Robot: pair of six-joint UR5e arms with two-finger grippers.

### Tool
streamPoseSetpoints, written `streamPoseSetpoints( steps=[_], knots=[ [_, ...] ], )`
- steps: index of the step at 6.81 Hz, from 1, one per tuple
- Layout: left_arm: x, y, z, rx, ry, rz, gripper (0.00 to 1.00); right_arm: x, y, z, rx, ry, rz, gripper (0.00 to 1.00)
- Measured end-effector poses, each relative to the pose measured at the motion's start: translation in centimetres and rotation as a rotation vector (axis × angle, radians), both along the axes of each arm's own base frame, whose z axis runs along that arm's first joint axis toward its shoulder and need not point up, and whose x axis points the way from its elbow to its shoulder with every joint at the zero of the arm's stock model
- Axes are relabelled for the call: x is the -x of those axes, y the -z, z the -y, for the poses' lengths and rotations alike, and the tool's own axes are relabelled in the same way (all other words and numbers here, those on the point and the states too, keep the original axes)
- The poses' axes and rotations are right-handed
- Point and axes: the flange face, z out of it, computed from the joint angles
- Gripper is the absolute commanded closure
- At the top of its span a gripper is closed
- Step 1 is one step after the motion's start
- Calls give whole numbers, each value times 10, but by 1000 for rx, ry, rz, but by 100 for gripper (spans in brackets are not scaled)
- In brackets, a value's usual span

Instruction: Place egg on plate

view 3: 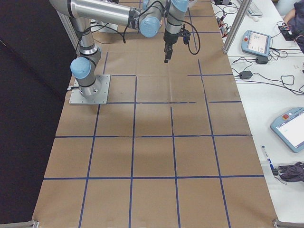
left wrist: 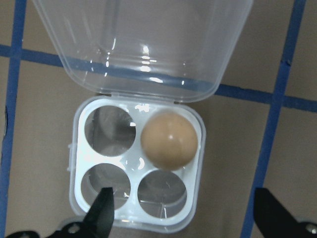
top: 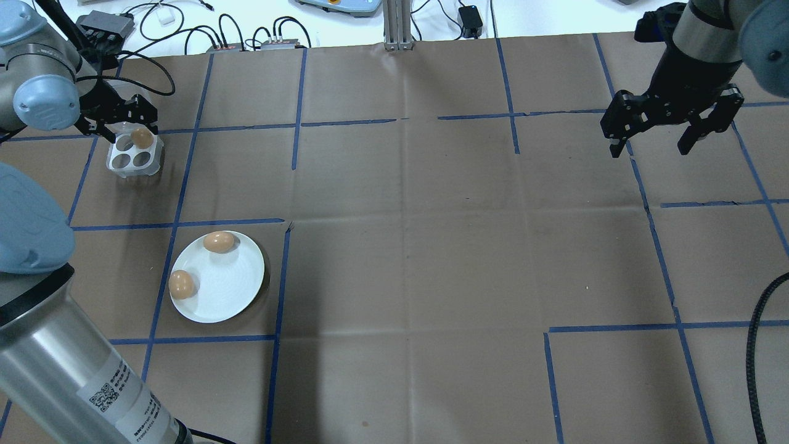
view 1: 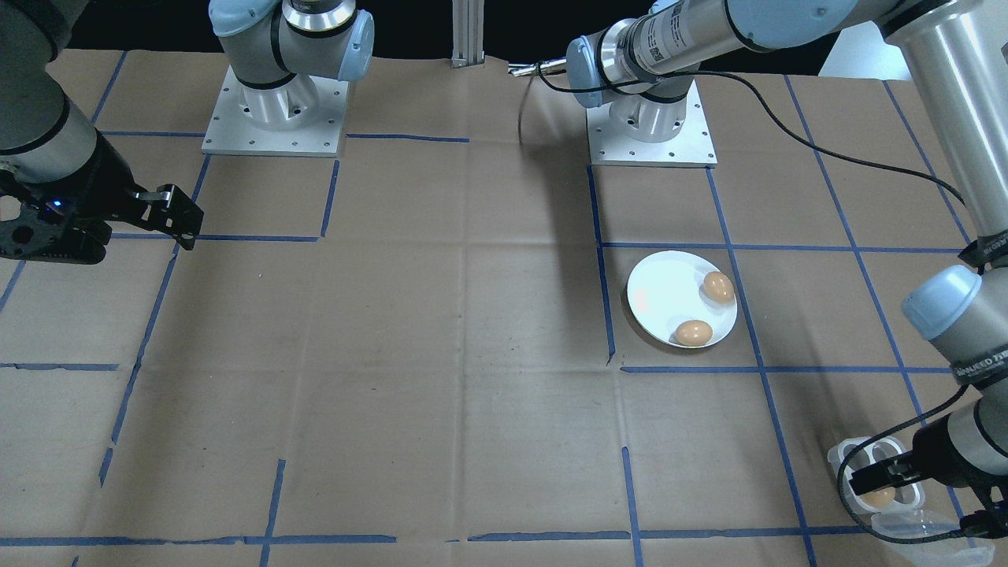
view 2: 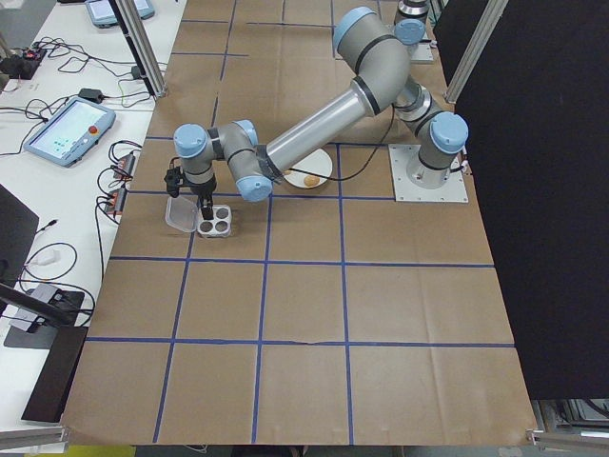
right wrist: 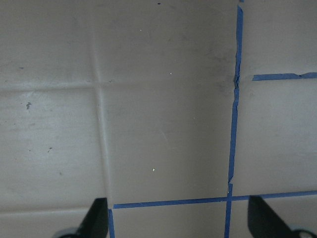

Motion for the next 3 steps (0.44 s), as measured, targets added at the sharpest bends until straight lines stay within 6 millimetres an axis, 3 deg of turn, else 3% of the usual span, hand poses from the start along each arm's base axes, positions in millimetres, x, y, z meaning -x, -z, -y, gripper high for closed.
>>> streamPoseSetpoints(
  steps=[3],
  knots=[
    [-3,14,6,-38,-2,-6,14,0,0,0,0,0,0,0]
  ],
)
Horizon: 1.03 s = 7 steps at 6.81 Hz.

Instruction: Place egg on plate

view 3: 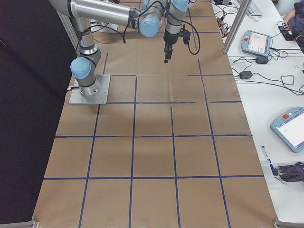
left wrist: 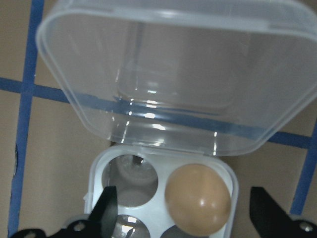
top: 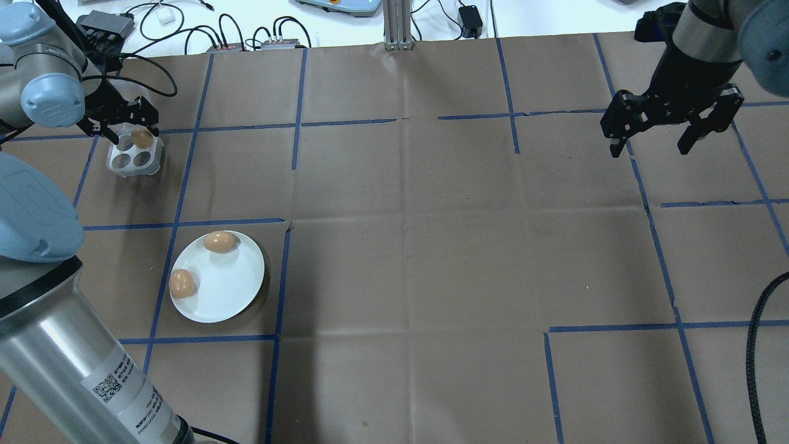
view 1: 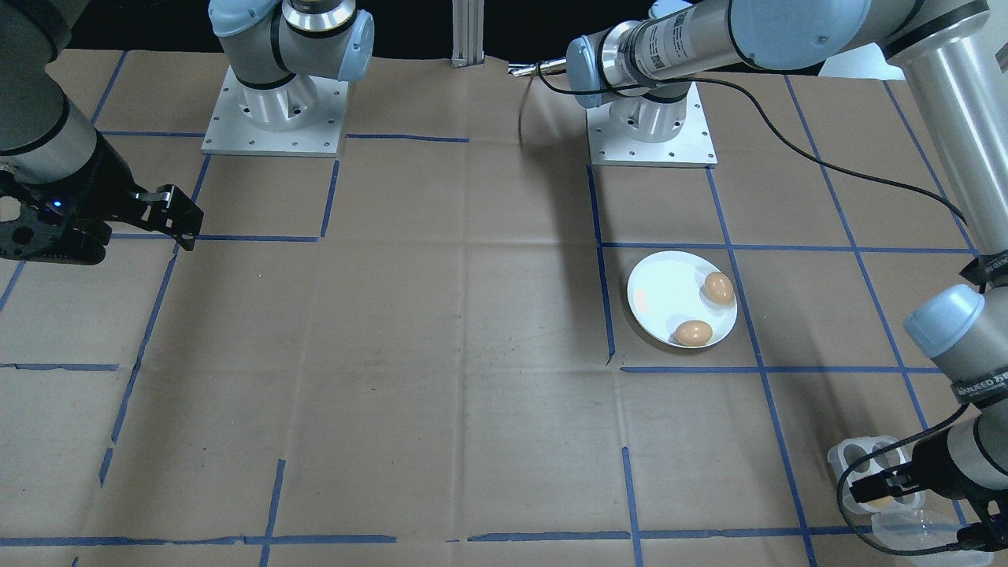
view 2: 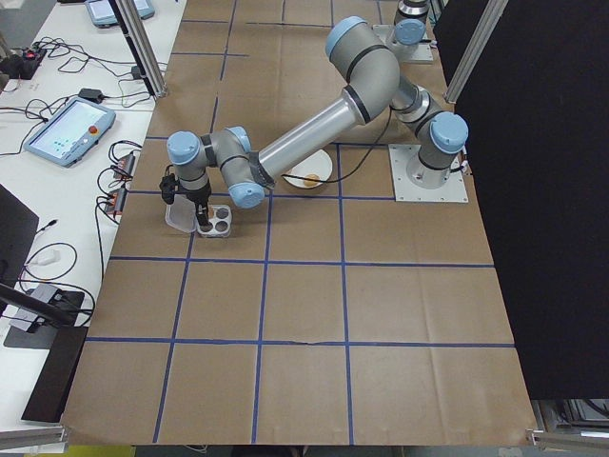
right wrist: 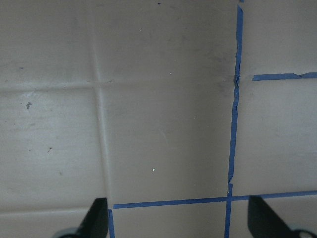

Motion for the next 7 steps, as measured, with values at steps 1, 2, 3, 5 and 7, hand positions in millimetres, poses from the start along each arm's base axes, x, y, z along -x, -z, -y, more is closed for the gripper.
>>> streamPoseSetpoints(
  steps=[1,2,3,5,7],
  knots=[
    [0,0,0,-13,0,-6,21,0,0,0,0,0,0,0],
    [0,-2,0,-16,0,-6,22,0,0,0,0,0,0,0],
    [-1,-4,1,-14,1,-5,22,0,0,0,0,0,0,0],
    [-2,-6,2,-8,4,-6,37,0,0,0,0,0,0,0],
    [-2,-5,2,-12,5,-8,59,0,0,0,0,0,0,0]
  ],
)
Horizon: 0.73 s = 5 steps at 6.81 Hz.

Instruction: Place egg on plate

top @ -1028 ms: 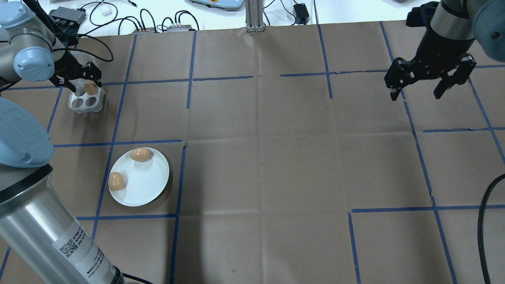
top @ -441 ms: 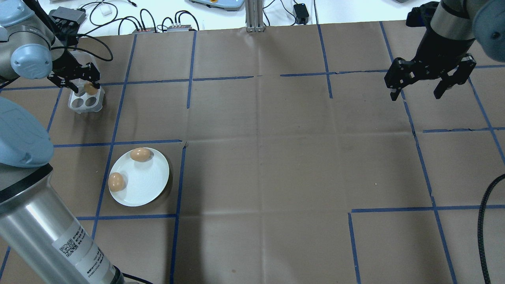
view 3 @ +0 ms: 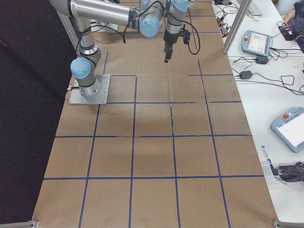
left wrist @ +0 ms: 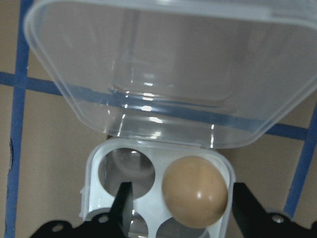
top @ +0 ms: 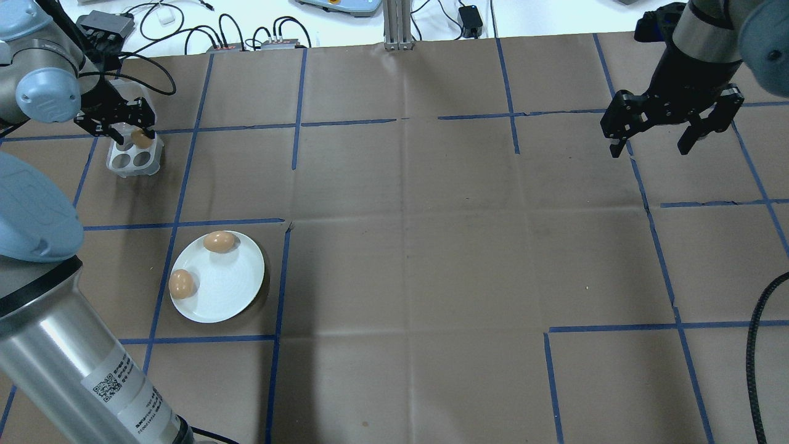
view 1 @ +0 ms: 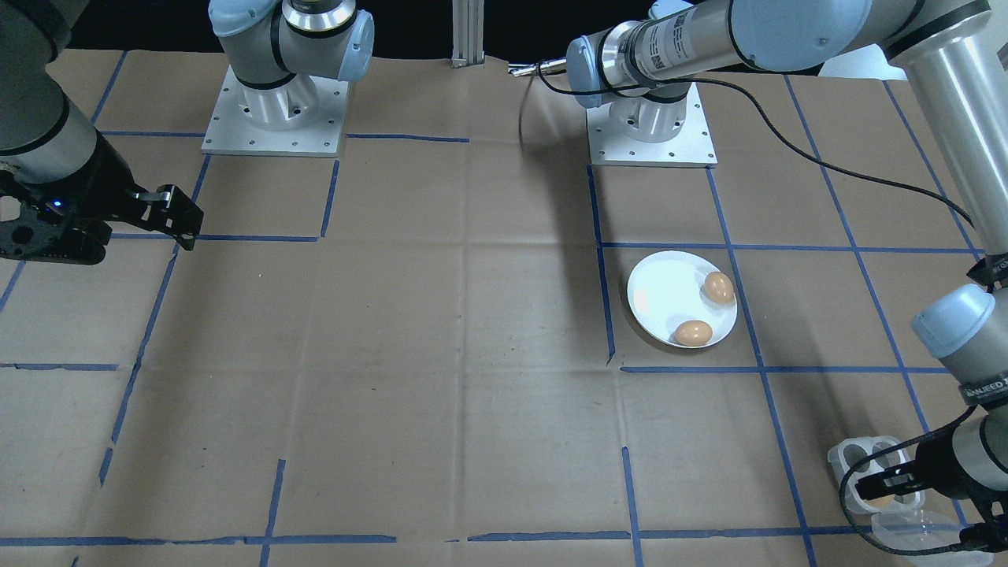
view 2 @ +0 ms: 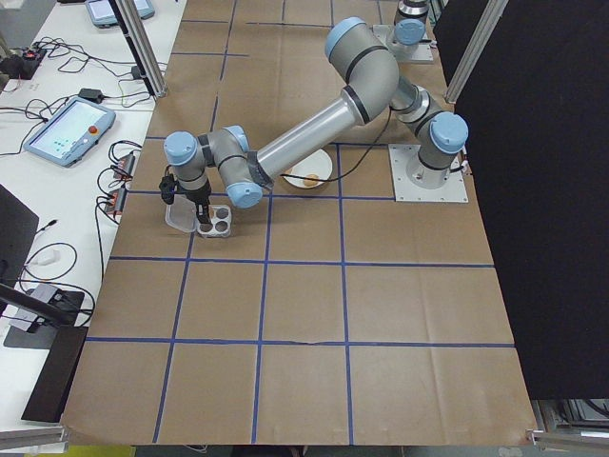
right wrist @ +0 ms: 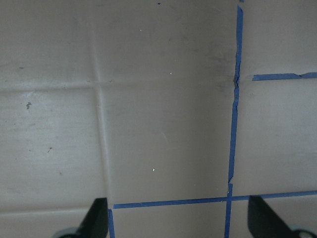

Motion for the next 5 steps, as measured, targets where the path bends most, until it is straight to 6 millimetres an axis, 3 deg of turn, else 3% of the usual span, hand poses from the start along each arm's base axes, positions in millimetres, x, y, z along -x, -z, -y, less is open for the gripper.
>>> streamPoseSetpoints(
  steps=[3,5],
  knots=[
    [0,0,-1,-10,0,-5,94,0,0,0,0,0,0,0],
    [3,-7,-4,-25,0,-13,100,0,0,0,0,0,0,0]
  ],
)
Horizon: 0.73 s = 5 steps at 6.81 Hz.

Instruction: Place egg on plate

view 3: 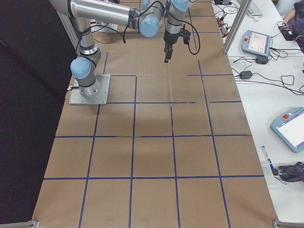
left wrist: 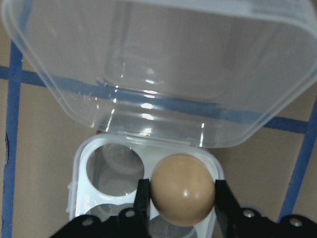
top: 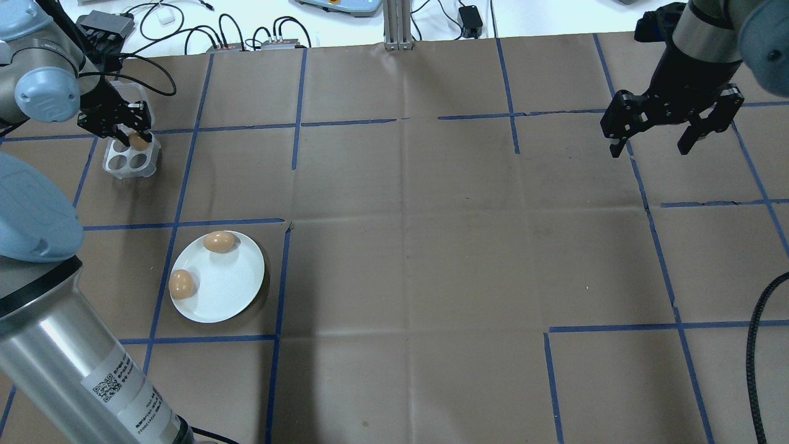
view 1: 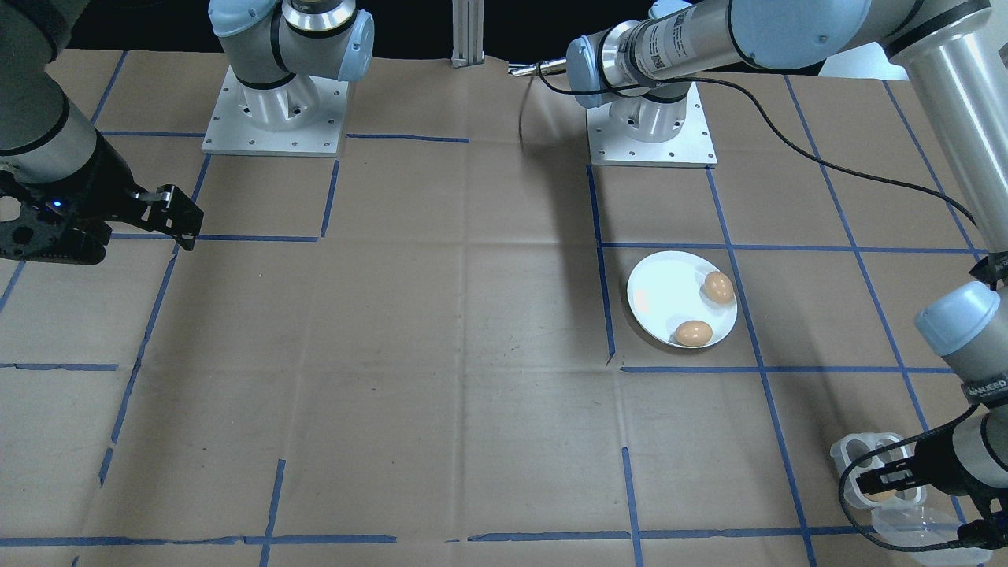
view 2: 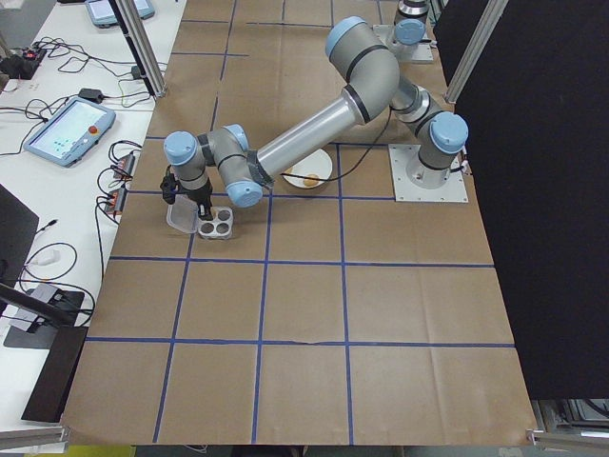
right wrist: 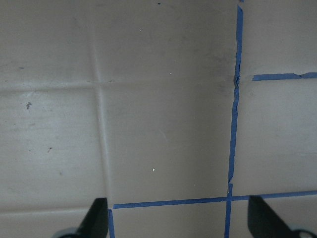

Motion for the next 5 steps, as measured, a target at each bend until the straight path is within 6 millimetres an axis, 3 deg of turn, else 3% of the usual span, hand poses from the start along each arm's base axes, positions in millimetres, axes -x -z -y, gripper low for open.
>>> streamPoseSetpoints(
  steps=[3,5],
  knots=[
    [12,-48,-18,-20,5,-27,100,0,0,0,0,0,0,0],
    [39,-73,-49,-95,-21,-111,100,0,0,0,0,0,0,0]
  ],
)
